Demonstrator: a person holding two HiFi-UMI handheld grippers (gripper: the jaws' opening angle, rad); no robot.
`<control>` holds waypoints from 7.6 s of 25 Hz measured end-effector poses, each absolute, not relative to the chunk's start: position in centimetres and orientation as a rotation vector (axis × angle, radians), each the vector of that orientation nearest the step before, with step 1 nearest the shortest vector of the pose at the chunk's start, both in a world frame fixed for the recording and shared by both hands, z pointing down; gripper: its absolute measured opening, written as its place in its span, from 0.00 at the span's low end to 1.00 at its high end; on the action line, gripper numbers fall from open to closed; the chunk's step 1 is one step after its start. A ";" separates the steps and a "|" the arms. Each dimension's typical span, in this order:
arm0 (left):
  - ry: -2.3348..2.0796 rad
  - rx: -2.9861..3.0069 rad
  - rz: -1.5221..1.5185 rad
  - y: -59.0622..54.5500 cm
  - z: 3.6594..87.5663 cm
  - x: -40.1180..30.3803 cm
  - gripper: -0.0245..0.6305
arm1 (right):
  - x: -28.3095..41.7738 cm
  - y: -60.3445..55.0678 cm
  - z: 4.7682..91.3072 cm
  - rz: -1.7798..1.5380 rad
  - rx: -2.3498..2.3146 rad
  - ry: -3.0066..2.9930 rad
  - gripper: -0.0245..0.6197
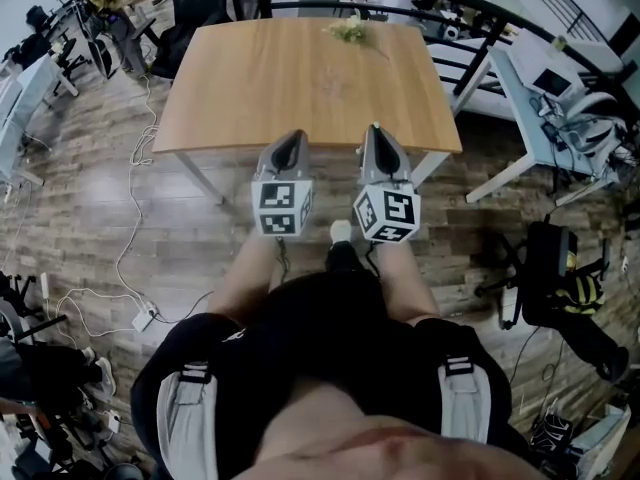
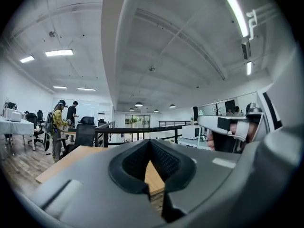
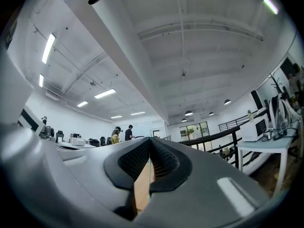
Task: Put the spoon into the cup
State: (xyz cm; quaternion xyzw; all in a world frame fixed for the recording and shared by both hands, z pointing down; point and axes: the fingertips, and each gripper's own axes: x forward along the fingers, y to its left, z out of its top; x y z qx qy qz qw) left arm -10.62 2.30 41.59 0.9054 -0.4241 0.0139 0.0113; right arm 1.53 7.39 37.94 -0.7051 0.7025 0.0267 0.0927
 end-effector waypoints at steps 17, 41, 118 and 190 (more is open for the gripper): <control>-1.380 2.809 0.047 -10.9 42.3 -4.7 0.06 | 6.7 -6.9 40.6 0.000 -1.994 2.174 0.04; -1.507 2.727 0.066 -28.0 40.4 5.3 0.06 | 15.3 -26.0 39.3 -0.046 -1.830 2.310 0.04; -1.609 2.480 0.249 -38.3 48.2 -3.5 0.06 | 14.6 -40.4 66.9 -1.092 -2.222 1.960 0.05; -1.364 2.693 0.108 -41.4 43.8 5.1 0.06 | 16.2 -38.3 43.3 -0.149 -2.136 2.208 0.03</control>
